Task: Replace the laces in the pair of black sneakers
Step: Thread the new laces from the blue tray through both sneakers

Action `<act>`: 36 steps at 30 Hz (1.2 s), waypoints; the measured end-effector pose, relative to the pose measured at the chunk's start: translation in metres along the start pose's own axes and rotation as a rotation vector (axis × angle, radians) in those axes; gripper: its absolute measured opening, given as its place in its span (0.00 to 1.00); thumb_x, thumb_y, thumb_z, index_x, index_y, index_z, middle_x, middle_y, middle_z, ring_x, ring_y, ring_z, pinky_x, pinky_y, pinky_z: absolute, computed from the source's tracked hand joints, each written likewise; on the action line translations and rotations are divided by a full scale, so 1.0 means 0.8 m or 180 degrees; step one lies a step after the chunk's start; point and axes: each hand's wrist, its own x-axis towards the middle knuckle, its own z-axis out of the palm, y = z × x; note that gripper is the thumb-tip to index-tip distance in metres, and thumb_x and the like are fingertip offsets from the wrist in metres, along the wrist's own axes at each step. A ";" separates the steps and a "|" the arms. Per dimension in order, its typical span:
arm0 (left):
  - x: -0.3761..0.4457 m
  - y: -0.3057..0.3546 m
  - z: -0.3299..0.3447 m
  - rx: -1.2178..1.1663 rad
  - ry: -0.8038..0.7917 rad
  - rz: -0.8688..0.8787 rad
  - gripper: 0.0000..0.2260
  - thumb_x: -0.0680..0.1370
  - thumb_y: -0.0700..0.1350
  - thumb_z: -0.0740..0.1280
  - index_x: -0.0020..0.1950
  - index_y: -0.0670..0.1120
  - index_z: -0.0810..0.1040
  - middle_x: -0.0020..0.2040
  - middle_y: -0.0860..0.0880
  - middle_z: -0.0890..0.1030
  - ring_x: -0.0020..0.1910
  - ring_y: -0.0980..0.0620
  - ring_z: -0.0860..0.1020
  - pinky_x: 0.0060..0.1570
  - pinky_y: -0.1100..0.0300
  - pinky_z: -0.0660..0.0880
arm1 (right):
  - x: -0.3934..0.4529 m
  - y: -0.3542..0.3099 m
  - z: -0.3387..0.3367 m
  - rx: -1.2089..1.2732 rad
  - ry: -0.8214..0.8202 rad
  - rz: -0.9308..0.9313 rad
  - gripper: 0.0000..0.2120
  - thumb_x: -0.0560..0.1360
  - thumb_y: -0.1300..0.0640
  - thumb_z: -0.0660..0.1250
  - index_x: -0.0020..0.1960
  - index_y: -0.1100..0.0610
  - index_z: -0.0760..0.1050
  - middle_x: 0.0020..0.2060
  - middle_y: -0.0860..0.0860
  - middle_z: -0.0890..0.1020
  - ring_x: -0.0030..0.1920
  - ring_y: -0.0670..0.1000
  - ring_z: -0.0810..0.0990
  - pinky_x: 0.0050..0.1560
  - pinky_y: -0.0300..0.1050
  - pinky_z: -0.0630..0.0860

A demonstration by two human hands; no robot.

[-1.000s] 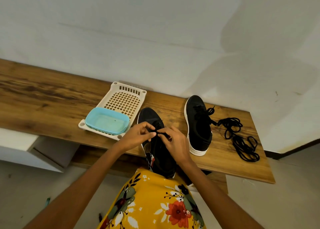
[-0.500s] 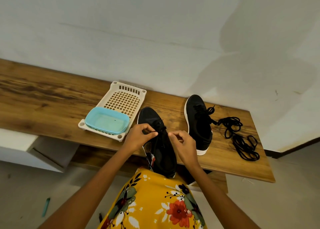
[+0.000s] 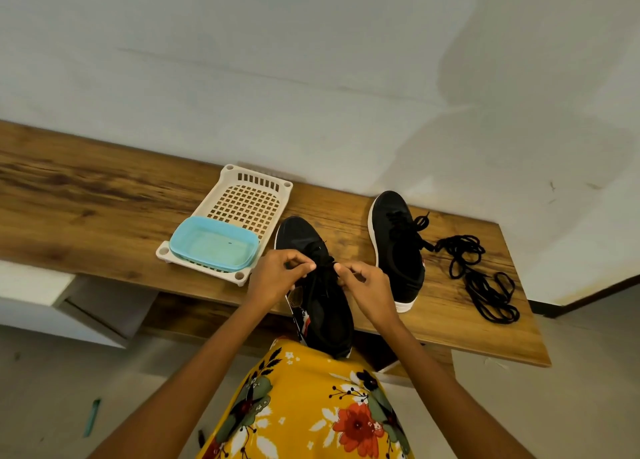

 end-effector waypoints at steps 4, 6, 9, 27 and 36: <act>-0.001 -0.001 0.003 0.0028 0.0088 -0.0116 0.02 0.74 0.46 0.71 0.44 0.49 0.82 0.34 0.57 0.80 0.27 0.63 0.76 0.31 0.71 0.72 | -0.003 0.015 0.004 0.0455 0.0219 0.0363 0.10 0.76 0.53 0.66 0.38 0.55 0.82 0.36 0.49 0.85 0.41 0.49 0.84 0.57 0.60 0.77; -0.002 -0.003 0.004 -0.0033 0.0110 -0.0129 0.02 0.73 0.46 0.71 0.44 0.49 0.83 0.34 0.57 0.80 0.30 0.61 0.76 0.34 0.66 0.75 | -0.007 0.018 0.005 0.0401 0.0255 0.0349 0.12 0.76 0.54 0.66 0.39 0.60 0.81 0.36 0.51 0.84 0.41 0.51 0.83 0.52 0.60 0.78; -0.004 -0.004 0.004 -0.0034 0.0102 -0.0082 0.01 0.73 0.45 0.71 0.43 0.50 0.82 0.36 0.58 0.80 0.35 0.61 0.78 0.39 0.63 0.77 | -0.012 0.013 0.004 0.0237 0.0197 0.0125 0.11 0.76 0.53 0.67 0.40 0.57 0.82 0.36 0.51 0.83 0.41 0.50 0.81 0.47 0.53 0.79; -0.001 0.001 0.000 0.1384 0.0082 0.1094 0.06 0.73 0.49 0.71 0.49 0.52 0.84 0.43 0.54 0.81 0.41 0.55 0.78 0.51 0.54 0.71 | 0.014 -0.005 -0.008 -0.0354 -0.0522 -0.0405 0.03 0.77 0.58 0.66 0.50 0.53 0.78 0.42 0.41 0.79 0.43 0.37 0.77 0.44 0.31 0.73; -0.010 -0.011 0.009 0.1614 0.0433 0.1387 0.05 0.72 0.49 0.71 0.47 0.52 0.83 0.40 0.55 0.80 0.36 0.54 0.77 0.41 0.57 0.67 | 0.018 -0.003 -0.007 -0.0420 -0.0494 -0.0123 0.09 0.76 0.56 0.68 0.56 0.50 0.80 0.41 0.45 0.81 0.43 0.43 0.79 0.47 0.40 0.77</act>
